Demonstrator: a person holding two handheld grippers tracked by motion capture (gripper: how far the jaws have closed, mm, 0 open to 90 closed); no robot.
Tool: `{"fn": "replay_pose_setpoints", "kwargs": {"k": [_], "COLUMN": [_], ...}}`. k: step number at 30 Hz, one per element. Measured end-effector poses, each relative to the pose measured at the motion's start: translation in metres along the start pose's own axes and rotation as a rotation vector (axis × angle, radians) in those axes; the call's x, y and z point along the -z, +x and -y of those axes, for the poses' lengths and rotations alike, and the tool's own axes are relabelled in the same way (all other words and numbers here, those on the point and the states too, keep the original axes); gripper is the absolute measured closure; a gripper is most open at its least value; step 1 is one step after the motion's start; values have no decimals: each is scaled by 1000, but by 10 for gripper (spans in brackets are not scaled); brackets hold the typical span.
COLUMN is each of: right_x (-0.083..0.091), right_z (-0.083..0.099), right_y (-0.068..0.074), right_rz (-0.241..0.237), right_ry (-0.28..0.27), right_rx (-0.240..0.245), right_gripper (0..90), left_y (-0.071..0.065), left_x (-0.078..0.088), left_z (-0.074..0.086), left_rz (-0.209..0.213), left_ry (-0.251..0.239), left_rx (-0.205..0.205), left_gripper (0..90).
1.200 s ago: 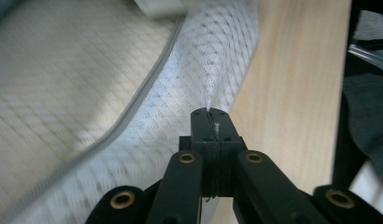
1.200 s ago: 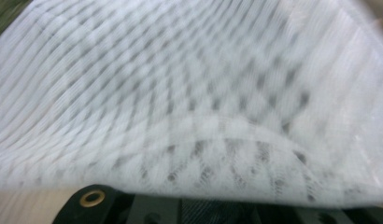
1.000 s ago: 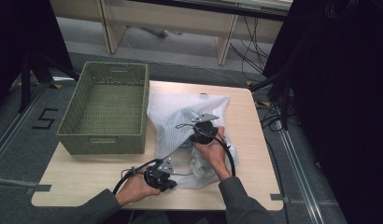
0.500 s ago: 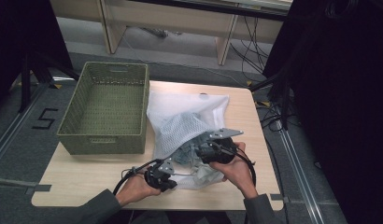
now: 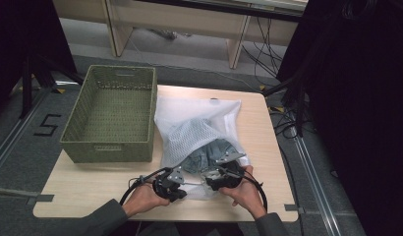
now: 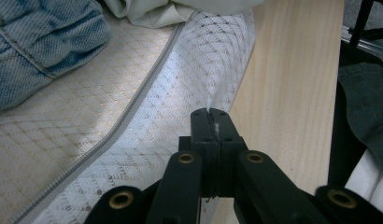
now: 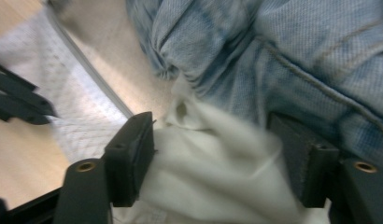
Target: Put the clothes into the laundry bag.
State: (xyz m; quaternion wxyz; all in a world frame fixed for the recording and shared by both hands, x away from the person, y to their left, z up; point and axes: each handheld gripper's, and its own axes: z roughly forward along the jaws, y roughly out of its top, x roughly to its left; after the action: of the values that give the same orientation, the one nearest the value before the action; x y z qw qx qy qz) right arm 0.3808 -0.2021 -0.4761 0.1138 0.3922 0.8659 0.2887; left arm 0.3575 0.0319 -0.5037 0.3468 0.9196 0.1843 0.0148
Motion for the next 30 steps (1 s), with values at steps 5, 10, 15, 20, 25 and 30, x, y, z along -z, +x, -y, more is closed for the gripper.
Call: {"fn": "replay_pose_setpoints", "kwargs": {"k": [5, 10, 15, 20, 25, 30], "right_x": [-19, -27, -40, -40, -29, -7], "right_z": [-4, -19, -39, -53, -53, -50], "right_y": [-5, -13, -26, -49, -49, -38], "right_rz": [105, 140, 182, 227, 147, 26], "right_ry": [40, -41, -77, -119, -132, -163], "right_rx": [36, 40, 6, -53, -75, -67], "right_gripper": [635, 872, 879, 879, 741, 532], "left_y": [1, -1, -4, -4, -4, -4], "left_x": [0, -1, 0, 0, 0, 1], "left_z": [-1, -2, -3, -2, -2, -3], "left_rz": [9, 12, 34, 38, 36, 33], "left_ry": [5, 7, 36, 25, 27, 50], "left_rx": [0, 7, -36, -36, -32, -28], "left_gripper": [891, 891, 892, 892, 891, 888]}}
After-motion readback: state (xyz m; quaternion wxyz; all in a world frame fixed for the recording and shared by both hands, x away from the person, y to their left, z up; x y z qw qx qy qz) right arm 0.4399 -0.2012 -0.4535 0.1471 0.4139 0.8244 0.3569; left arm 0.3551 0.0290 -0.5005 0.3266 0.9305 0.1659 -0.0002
